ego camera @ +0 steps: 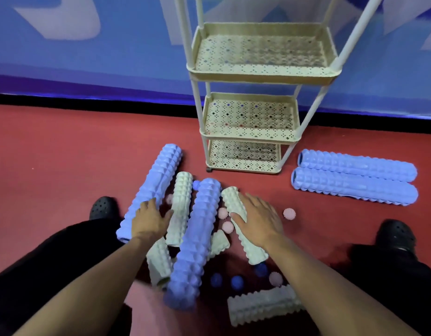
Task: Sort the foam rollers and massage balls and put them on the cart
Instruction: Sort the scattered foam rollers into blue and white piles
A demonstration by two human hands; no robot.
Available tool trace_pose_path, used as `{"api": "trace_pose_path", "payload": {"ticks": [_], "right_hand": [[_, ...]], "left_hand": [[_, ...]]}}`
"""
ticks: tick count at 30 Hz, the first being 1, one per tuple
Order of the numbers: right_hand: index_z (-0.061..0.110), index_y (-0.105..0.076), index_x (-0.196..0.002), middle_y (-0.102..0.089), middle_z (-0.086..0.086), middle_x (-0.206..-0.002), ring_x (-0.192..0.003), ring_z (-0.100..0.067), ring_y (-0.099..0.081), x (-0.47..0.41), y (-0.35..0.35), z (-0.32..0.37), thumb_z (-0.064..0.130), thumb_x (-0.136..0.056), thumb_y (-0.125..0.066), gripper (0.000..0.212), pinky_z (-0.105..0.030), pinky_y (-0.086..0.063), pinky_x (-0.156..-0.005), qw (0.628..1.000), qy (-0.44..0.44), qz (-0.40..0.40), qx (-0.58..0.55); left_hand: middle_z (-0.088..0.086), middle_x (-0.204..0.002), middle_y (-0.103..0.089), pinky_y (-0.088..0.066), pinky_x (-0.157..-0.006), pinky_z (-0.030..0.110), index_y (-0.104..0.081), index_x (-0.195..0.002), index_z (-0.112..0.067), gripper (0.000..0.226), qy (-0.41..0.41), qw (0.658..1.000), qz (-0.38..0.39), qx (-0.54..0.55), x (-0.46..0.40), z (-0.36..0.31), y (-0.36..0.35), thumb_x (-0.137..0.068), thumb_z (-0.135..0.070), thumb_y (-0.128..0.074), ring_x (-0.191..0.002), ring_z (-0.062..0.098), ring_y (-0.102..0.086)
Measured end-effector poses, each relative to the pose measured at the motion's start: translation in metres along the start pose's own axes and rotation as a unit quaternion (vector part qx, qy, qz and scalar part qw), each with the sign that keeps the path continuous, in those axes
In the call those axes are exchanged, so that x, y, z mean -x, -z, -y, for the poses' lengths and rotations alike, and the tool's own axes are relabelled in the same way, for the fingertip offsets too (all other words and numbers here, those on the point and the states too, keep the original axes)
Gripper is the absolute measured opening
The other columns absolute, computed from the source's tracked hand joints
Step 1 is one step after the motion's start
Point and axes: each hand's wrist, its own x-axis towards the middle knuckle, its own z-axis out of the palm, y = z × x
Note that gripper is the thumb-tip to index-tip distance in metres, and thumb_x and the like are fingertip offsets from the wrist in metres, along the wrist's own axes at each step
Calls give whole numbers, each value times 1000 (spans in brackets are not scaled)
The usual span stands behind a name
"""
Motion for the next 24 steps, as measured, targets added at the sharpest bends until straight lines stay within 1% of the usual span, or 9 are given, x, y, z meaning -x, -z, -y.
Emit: {"api": "trace_pose_path", "payload": {"ticks": [4,7,12,14,16,18,23,24], "right_hand": [[32,-21,-158,-21,6,-166,-151,-20,-22,-13,-15,28,61,-99,-36,67,-38,-12,-123,999,12,20,26],[29,-20,-159,-20,5,-166,-152,-20,-19,-27,-25,41,61,-100,-32,68,-40,-13,-125,998,23,43,47],[30,-21,-159,-21,5,-166,-152,-19,-19,-48,-37,56,59,-99,-37,68,-39,-13,-124,996,30,57,57],[31,-20,-159,-21,4,-166,-152,-20,-19,-52,-42,60,60,-99,-37,69,-39,-13,-124,995,32,64,65],[32,-19,-159,-22,4,-166,-152,-21,-20,-55,-46,61,62,-99,-35,69,-39,-14,-124,994,34,68,74],[33,-19,-159,-21,5,-166,-152,-21,-20,-56,-49,61,63,-99,-34,69,-39,-14,-123,993,35,73,81],[33,-20,-158,-20,8,-166,-152,-19,-20,-54,-48,59,65,-97,-35,70,-37,-14,-123,994,29,73,78],[33,-21,-158,-20,8,-166,-152,-19,-20,-52,-47,59,65,-97,-36,70,-37,-14,-123,994,28,70,77]], "left_hand": [[21,-144,-44,-38,-105,50,-39,-146,-9,81,36,999,6,-2,-31,46,8,-88,-59,-65,-132,42,-43],[21,-141,-45,-38,-105,49,-42,-140,-9,87,63,998,22,-2,-54,72,6,-81,-67,-67,-129,42,-45],[16,-140,-49,-40,-103,49,-36,-143,-20,98,84,994,71,-2,-84,96,-5,-70,-80,-65,-126,40,-50],[16,-138,-52,-42,-102,49,-35,-142,-22,102,86,993,86,3,-93,103,-10,-66,-82,-66,-124,40,-53],[17,-136,-56,-45,-100,47,-32,-144,-18,108,87,991,102,16,-100,108,-14,-65,-83,-65,-123,39,-56],[18,-135,-59,-47,-96,44,-28,-148,-11,113,90,988,125,31,-106,110,-17,-68,-82,-66,-121,38,-59],[19,-138,-56,-47,-99,40,-36,-144,-1,117,119,982,135,49,-106,105,-22,-66,-82,-69,-124,36,-57],[18,-135,-58,-48,-97,40,-39,-142,0,116,124,981,138,61,-103,101,-21,-65,-82,-70,-121,34,-59]]}}
